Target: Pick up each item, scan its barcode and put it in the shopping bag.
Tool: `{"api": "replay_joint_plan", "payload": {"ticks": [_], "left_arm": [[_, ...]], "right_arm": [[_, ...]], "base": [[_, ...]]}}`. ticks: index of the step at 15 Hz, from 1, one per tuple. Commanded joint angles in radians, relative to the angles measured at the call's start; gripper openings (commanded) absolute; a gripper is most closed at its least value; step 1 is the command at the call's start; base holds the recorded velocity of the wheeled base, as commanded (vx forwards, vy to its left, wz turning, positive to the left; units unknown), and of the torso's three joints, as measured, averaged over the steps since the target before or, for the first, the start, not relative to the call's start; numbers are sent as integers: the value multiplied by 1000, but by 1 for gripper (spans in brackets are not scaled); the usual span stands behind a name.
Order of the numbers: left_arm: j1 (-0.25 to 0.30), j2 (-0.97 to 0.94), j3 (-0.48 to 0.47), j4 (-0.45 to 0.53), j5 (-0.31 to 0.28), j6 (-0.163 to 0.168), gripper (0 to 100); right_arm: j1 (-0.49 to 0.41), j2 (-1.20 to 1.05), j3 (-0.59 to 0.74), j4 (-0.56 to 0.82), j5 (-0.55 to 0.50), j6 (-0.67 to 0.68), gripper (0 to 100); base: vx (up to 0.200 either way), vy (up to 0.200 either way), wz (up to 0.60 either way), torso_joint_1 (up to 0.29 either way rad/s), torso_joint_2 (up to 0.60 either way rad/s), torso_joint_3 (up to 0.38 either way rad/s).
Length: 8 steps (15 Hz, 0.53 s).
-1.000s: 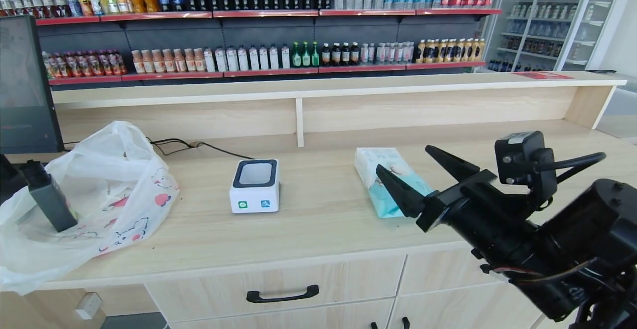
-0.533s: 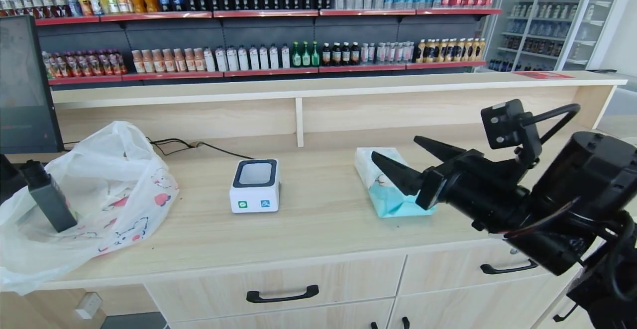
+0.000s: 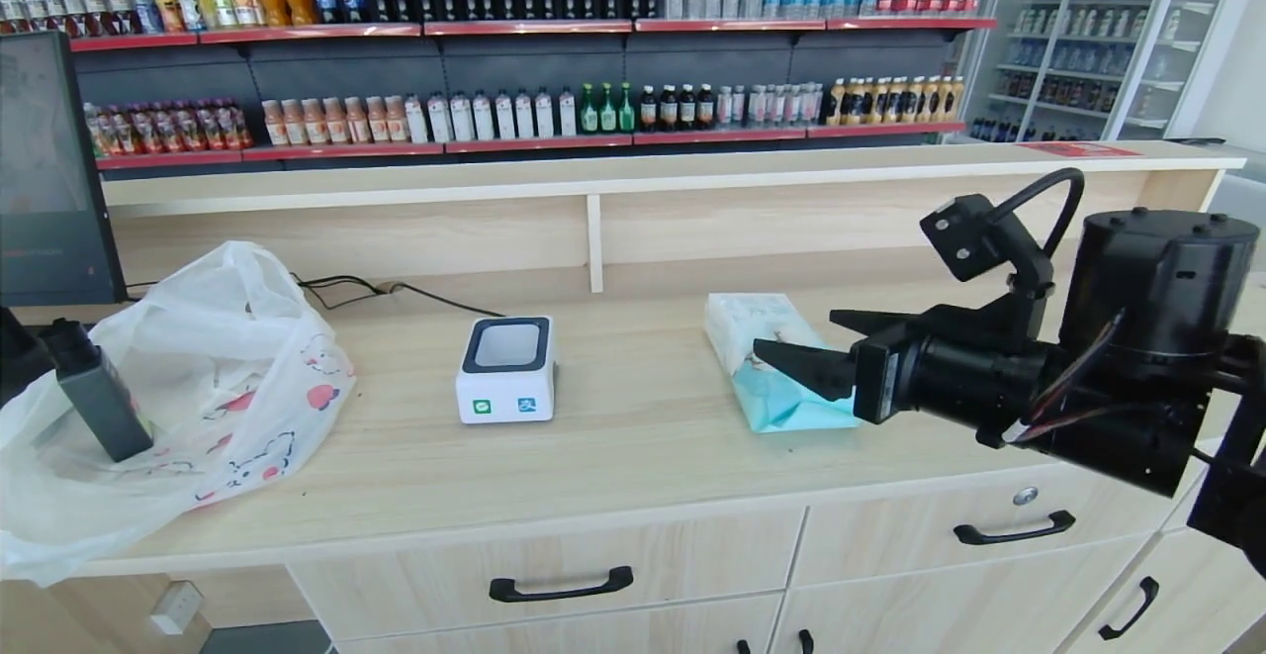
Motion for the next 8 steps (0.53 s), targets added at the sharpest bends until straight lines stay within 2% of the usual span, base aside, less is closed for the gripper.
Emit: {"api": "replay_joint_plan", "payload": {"ticks": [1, 3, 4, 6, 8], "left_arm": [[0, 0, 0, 0, 0, 0, 100], [0, 0, 0, 0, 0, 0, 100], [0, 0, 0, 0, 0, 0, 100], [0, 0, 0, 0, 0, 0, 100], [0, 0, 0, 0, 0, 0, 100]], "right_arm": [[-28, -16, -57, 123, -5, -75, 100], [-79, 18, -100, 173, -39, -121, 100], [-104, 59, -130, 156, -42, -95, 100], [-94, 82, -169, 193, -49, -18, 100], [-96, 111, -262, 390, -129, -7, 100]], "base": [[0, 0, 0, 0, 0, 0], [0, 0, 0, 0, 0, 0], [0, 0, 0, 0, 0, 0], [0, 0, 0, 0, 0, 0], [0, 0, 0, 0, 0, 0]]}}
